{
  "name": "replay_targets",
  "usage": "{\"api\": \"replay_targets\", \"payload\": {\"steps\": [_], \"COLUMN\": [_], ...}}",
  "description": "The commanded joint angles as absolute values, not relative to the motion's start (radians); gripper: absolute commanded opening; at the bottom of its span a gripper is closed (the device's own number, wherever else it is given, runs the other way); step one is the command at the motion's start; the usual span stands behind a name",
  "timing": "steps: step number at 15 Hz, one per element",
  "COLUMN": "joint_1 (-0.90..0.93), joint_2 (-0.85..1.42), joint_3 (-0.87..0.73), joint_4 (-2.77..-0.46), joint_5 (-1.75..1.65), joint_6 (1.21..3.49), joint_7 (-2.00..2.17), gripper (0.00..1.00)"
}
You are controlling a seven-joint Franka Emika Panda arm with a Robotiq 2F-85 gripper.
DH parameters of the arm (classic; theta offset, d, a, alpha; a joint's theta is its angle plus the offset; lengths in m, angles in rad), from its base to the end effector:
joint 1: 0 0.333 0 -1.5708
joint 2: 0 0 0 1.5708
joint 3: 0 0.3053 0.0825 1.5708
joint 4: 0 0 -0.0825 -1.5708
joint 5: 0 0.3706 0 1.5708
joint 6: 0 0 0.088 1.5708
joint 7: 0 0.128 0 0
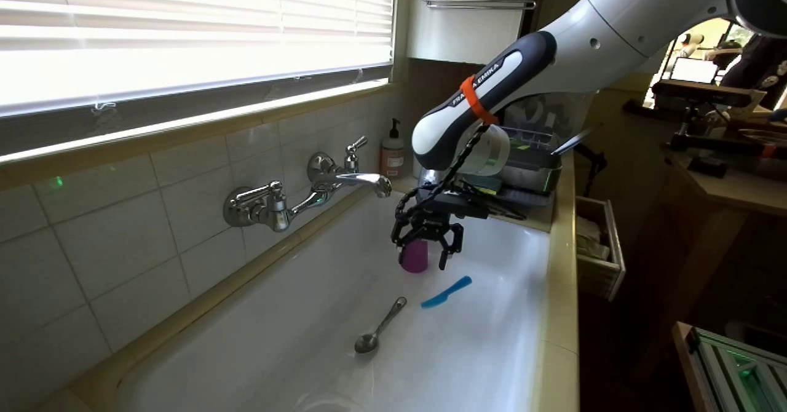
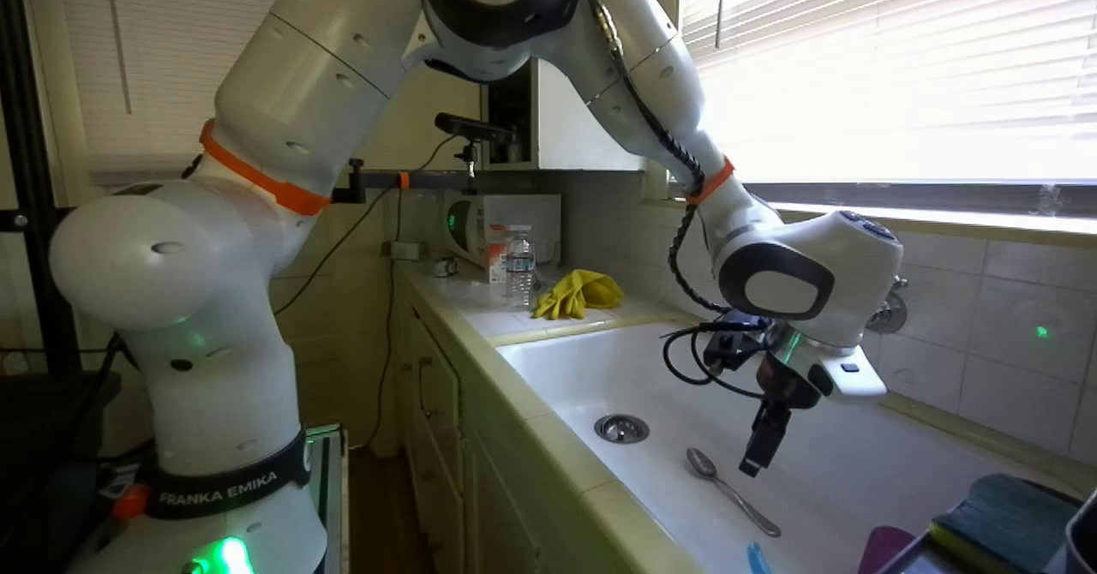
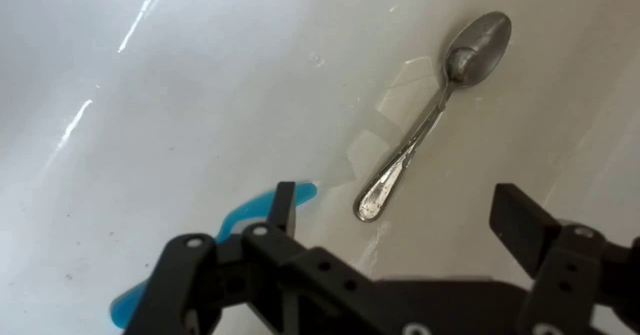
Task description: Open the faucet then close it and put the silver spoon on the dishrack.
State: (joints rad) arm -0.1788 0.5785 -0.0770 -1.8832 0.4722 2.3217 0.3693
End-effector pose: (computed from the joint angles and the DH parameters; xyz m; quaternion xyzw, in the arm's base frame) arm 0.5897 -0.1377 0.1708 -0.8758 0.4578 0.0724 0.1348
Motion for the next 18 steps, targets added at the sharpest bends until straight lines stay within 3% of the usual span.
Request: {"api": "replay_targets", "payload": {"steps": [1,18], "joint_1": [-0.176,-0.196], "joint_2": [0.578,0.694], "joint_3": [-0.082,-0.024], "joint_4": [-1.881,-1.832], "joint_5": [0.474,0.556], "joint_6": [2.319,2.341], "joint_7": [0.368,0.331], "gripper": [1.00,1.00]}}
